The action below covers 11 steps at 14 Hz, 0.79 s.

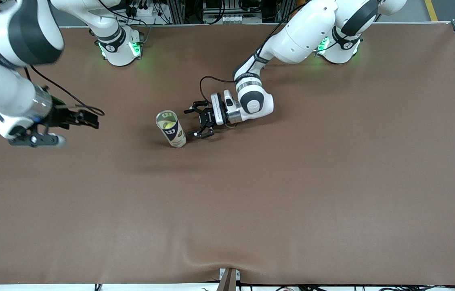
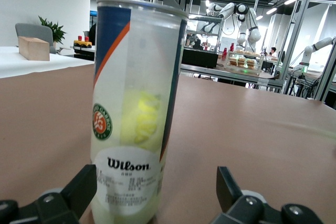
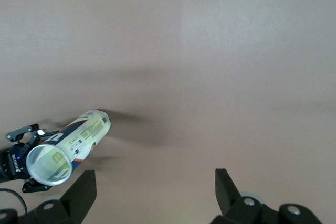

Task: Insert tennis ball vertically with right arm
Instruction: 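Set the can upright with the left gripper while the right gripper withdraws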

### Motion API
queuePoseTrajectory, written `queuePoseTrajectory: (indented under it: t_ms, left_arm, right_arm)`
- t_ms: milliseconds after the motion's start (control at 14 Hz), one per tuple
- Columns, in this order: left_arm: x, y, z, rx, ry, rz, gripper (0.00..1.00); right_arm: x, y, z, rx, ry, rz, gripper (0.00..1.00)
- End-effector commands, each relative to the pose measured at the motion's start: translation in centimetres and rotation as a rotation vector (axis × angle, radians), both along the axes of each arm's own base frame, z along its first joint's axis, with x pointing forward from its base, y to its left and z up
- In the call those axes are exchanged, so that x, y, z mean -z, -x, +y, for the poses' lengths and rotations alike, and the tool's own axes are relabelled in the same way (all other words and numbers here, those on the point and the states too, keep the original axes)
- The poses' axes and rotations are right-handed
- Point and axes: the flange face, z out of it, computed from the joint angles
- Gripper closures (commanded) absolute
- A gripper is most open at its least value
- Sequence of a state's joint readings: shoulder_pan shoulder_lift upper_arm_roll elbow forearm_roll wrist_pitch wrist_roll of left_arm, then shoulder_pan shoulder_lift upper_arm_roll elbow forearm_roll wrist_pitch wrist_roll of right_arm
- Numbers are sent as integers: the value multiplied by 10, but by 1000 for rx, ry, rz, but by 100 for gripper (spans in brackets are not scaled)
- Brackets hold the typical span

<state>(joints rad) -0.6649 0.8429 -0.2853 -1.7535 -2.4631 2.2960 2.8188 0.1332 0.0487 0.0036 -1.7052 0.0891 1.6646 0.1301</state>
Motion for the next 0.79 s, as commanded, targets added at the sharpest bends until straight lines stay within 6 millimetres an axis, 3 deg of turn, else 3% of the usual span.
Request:
queuePoseTrajectory:
  t_ms: [0, 215, 358, 501, 716]
  left_arm:
    - [-14, 2, 29, -17, -60, -220, 0]
    - [-33, -5, 56, 43, -77, -203, 0]
    - [-39, -23, 72, 71, -83, -182, 0]
    - [-42, -44, 91, 95, -97, -191, 0]
    - [-56, -64, 127, 173, -145, -155, 0]
  right_arm:
    - [-28, 16, -18, -40, -3, -52, 0]
    - [-54, 21, -63, -83, -7, -74, 0]
    - [-91, 26, -88, -80, -7, -77, 0]
    - [-111, 34, -98, -59, -4, -51, 0]
    - [-110, 40, -100, 30, 3, -1, 0]
